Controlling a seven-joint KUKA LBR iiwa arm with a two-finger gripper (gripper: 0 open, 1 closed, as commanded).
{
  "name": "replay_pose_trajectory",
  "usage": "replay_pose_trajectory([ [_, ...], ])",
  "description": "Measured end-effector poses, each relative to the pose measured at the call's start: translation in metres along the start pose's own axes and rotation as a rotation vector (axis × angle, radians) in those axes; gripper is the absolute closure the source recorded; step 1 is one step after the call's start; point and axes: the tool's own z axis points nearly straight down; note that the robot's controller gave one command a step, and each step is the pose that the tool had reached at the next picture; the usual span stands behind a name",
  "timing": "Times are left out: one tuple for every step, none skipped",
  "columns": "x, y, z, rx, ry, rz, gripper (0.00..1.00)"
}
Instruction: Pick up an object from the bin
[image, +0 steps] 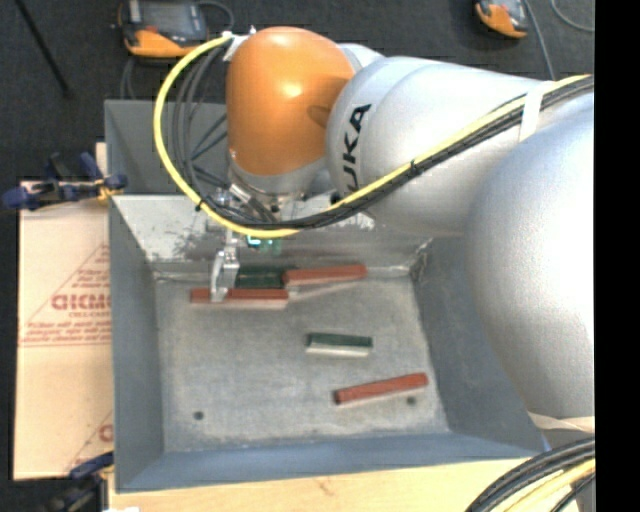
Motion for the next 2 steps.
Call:
replay_pose_trajectory([
  [-0.001,-0.001,-0.005,-0.001,-0.006,0.003,0.00],
  [0.005,-0.030,0.041,-0.003,-0.014,-0.010,0.00],
])
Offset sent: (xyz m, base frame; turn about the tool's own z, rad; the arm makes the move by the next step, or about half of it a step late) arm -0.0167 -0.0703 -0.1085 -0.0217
